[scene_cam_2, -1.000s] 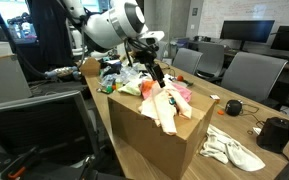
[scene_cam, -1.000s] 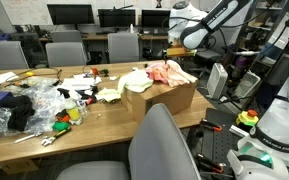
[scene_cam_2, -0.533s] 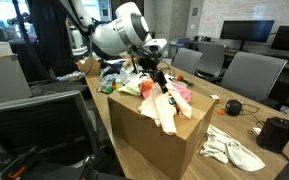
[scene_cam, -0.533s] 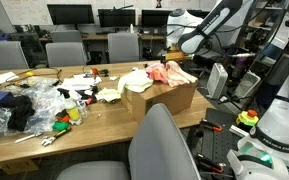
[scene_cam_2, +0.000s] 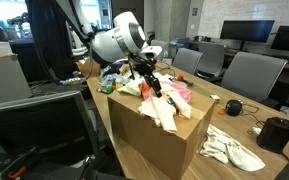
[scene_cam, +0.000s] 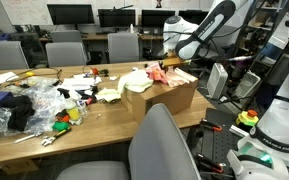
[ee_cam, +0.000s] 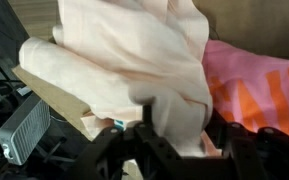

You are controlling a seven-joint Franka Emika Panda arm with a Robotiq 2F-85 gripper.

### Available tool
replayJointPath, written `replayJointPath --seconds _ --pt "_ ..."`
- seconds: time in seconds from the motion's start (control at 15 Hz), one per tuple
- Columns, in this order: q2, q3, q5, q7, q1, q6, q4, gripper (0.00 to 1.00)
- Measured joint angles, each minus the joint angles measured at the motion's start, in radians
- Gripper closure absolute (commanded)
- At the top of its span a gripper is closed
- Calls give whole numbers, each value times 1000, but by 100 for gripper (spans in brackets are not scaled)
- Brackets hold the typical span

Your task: Pick up the clothes on the box and put them on the box.

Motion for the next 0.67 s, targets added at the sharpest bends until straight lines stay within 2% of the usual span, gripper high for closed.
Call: replayJointPath --seconds 0.2,0.27,0.47,0.67 --pt "9 -6 5 -1 3 0 -1 96" --pt "9 -7 8 -1 5 0 -1 100" --pt "-1 -7 14 -3 19 -1 -7 97" --pt "-66 -6 13 -3 53 -8 -39 97"
